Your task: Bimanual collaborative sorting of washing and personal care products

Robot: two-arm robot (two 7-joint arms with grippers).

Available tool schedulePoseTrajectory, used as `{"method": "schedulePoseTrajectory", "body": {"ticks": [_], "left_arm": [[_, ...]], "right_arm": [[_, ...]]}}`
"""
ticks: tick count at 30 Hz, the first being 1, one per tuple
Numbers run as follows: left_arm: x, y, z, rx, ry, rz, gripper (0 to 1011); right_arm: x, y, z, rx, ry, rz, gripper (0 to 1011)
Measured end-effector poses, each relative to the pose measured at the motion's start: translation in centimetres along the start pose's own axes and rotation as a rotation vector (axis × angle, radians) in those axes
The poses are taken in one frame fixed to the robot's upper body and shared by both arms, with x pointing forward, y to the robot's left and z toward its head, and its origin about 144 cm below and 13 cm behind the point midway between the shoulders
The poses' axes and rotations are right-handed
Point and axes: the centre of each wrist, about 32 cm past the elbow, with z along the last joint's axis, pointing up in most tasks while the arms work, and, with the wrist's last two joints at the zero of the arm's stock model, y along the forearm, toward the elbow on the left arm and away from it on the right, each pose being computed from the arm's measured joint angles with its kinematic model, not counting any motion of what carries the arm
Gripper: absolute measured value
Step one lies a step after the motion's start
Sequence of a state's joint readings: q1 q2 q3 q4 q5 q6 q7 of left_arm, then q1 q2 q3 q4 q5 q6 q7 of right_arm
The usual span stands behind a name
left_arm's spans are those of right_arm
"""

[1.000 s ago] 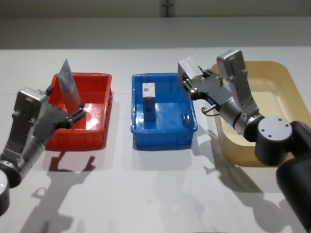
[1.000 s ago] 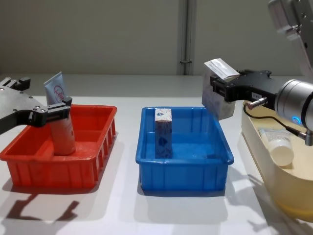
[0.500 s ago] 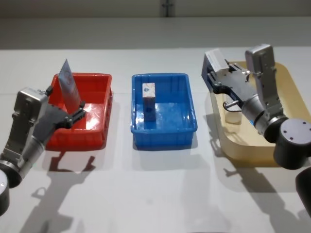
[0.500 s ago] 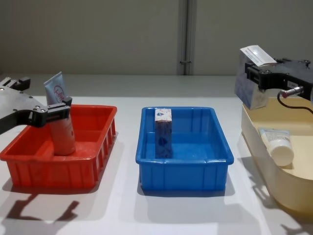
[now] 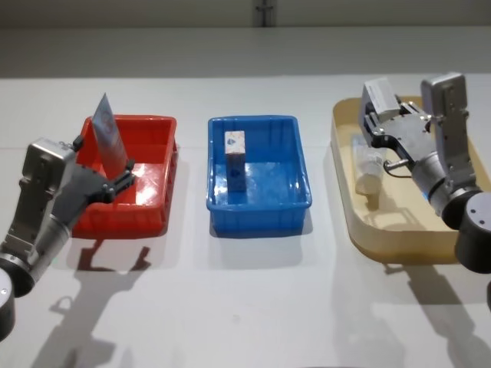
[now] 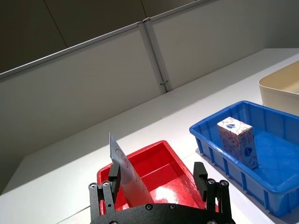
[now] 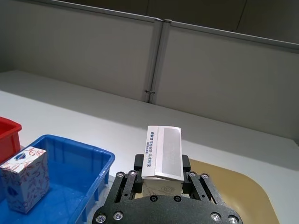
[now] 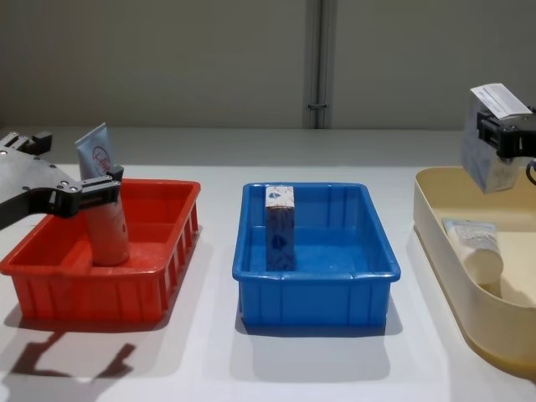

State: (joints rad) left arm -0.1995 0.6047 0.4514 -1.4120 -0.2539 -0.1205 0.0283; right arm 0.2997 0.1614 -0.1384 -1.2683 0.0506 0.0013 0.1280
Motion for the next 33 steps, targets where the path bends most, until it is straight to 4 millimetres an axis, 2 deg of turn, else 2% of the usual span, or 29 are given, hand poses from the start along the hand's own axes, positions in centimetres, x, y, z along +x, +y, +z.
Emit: {"method": "schedulePoseTrajectory", "body": {"ticks": [15, 33], "left_arm": [[0.0, 0.0, 0.0, 0.0, 0.0, 0.0, 1001], [0.0, 0.0, 0.0, 0.0, 0.0, 0.0, 1001]], "right_arm": [[1.3, -0.6, -2.6, -0.099, -0.022, -0.087, 443], [1.6, 0.1, -5.1, -0.215, 0.005, -0.147, 443]]}}
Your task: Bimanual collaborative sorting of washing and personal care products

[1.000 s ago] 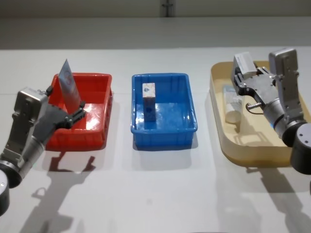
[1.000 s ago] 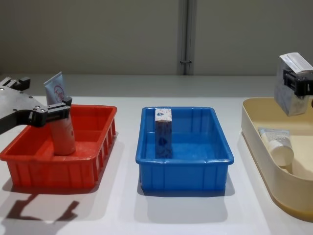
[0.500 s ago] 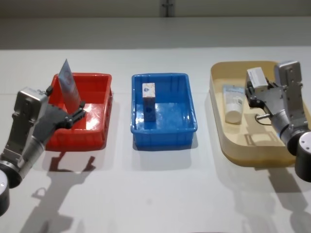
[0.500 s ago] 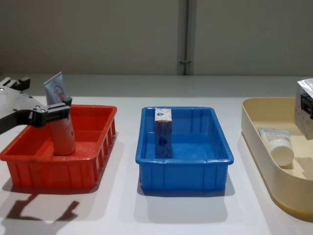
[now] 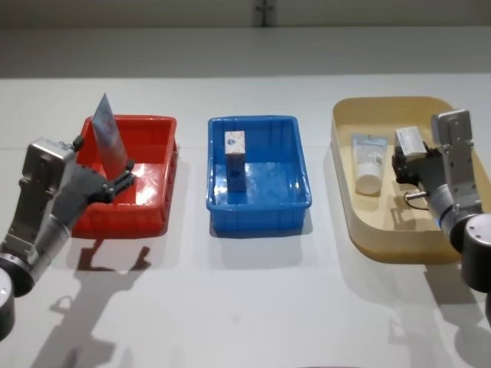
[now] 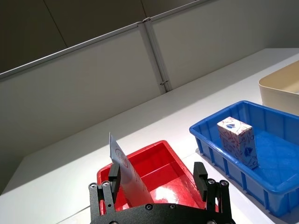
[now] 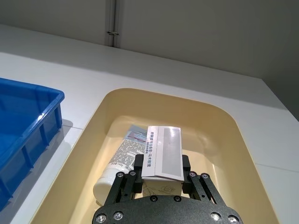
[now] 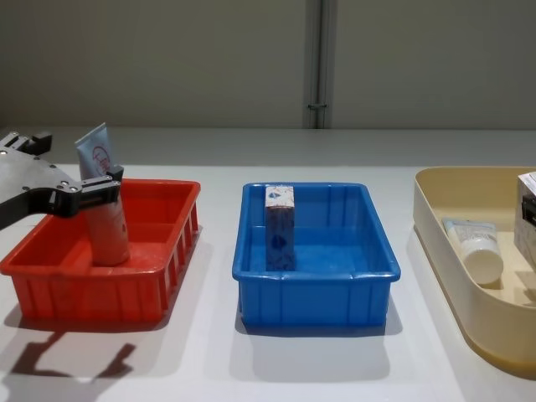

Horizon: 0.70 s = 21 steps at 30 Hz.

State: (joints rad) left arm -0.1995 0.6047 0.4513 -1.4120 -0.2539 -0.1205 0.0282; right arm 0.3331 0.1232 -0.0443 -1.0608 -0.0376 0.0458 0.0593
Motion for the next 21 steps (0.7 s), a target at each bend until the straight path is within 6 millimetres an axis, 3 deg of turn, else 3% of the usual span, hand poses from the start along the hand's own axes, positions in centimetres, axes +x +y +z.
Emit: {"method": "schedulePoseTrajectory", "body": {"ticks": [21], "left_arm": [[0.0, 0.0, 0.0, 0.0, 0.0, 0.0, 1001]], "right_arm": [[-0.53, 0.36, -0.88, -0.072, 0.047, -0.015, 443]]}}
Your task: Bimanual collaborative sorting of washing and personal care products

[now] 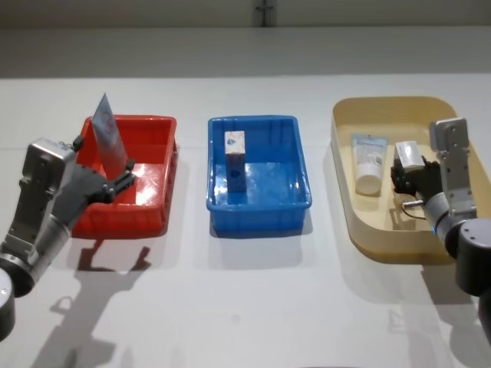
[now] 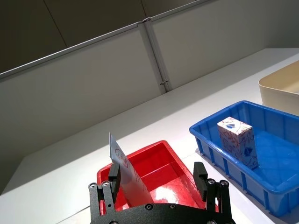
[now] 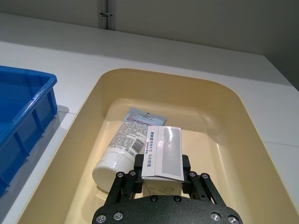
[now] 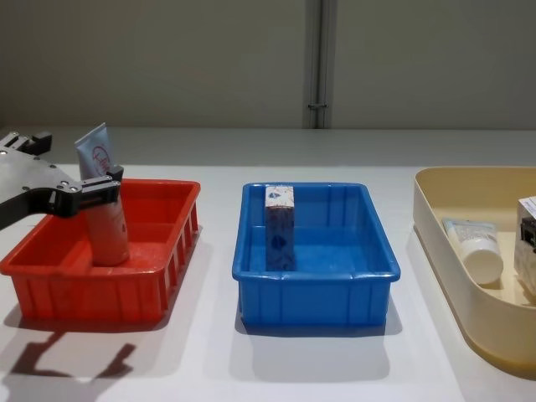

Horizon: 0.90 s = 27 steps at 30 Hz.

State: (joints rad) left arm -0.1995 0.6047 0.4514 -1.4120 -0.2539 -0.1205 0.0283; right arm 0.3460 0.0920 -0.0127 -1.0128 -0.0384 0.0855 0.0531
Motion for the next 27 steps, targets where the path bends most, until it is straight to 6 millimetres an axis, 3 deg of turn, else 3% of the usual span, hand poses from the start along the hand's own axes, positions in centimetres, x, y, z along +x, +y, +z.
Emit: {"method": "schedulePoseTrajectory", "body": {"ticks": [19, 27], "left_arm": [[0.0, 0.0, 0.0, 0.0, 0.0, 0.0, 1001], [0.0, 0.0, 0.0, 0.0, 0.0, 0.0, 1001]], "right_arm": [[-0.11, -0.03, 0.02, -0.008, 0.001, 0.0, 443], [-0.1, -0.03, 0.04, -0.006, 0.001, 0.0, 636]]}}
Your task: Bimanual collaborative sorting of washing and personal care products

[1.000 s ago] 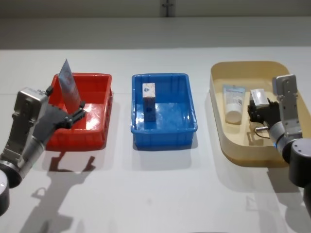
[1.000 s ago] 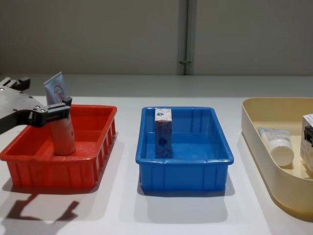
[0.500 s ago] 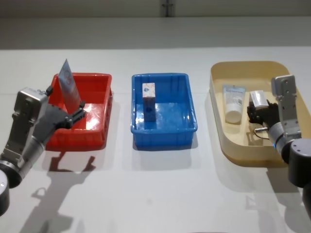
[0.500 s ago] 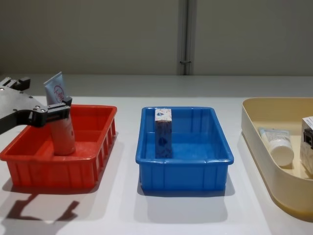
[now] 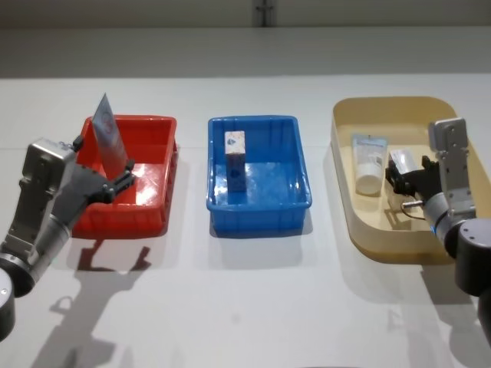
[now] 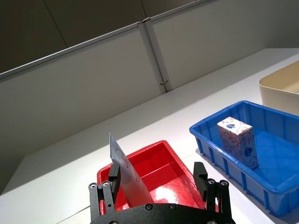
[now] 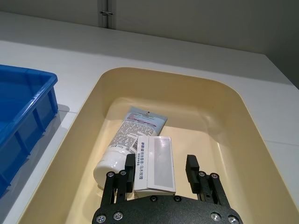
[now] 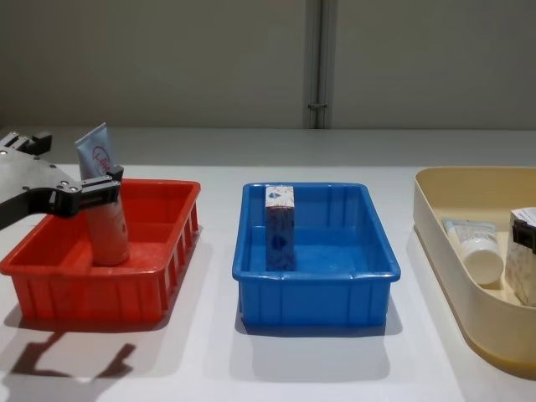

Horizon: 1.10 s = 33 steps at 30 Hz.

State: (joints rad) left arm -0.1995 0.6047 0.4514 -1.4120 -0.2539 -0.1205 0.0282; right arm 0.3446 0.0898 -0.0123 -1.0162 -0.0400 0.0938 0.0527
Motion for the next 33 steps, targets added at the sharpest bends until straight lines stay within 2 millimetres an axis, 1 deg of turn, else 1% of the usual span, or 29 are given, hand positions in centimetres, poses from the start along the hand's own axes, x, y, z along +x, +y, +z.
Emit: {"method": "schedulePoseTrajectory", "body": {"ticks": [2, 4, 5, 8, 9, 13, 20, 33], "left_arm": [[0.0, 0.0, 0.0, 0.0, 0.0, 0.0, 1001], [0.0, 0.0, 0.0, 0.0, 0.0, 0.0, 1001], [0.0, 0.0, 0.0, 0.0, 0.0, 0.0, 1001], [0.0, 0.0, 0.0, 0.0, 0.0, 0.0, 1001], [0.0, 0.0, 0.0, 0.0, 0.0, 0.0, 1001], [0.0, 0.0, 0.0, 0.0, 0.0, 0.0, 1001], [0.0, 0.0, 0.0, 0.0, 0.0, 0.0, 1001], [0.0, 0.0, 0.0, 0.0, 0.0, 0.0, 1001]], "right_arm": [[0.0, 0.0, 0.0, 0.0, 0.0, 0.0, 713], [0.0, 0.0, 0.0, 0.0, 0.0, 0.0, 752], [0.0, 0.0, 0.0, 0.0, 0.0, 0.001, 802], [0.0, 0.0, 0.0, 0.001, 0.0, 0.001, 855], [0.0, 0.0, 0.0, 0.001, 0.0, 0.001, 901], [0.0, 0.0, 0.0, 0.001, 0.0, 0.001, 998], [0.0, 0.0, 0.0, 0.001, -0.001, 0.001, 1001], [0.5, -1.8, 0.2, 0.103, -0.025, 0.04, 1001]]}}
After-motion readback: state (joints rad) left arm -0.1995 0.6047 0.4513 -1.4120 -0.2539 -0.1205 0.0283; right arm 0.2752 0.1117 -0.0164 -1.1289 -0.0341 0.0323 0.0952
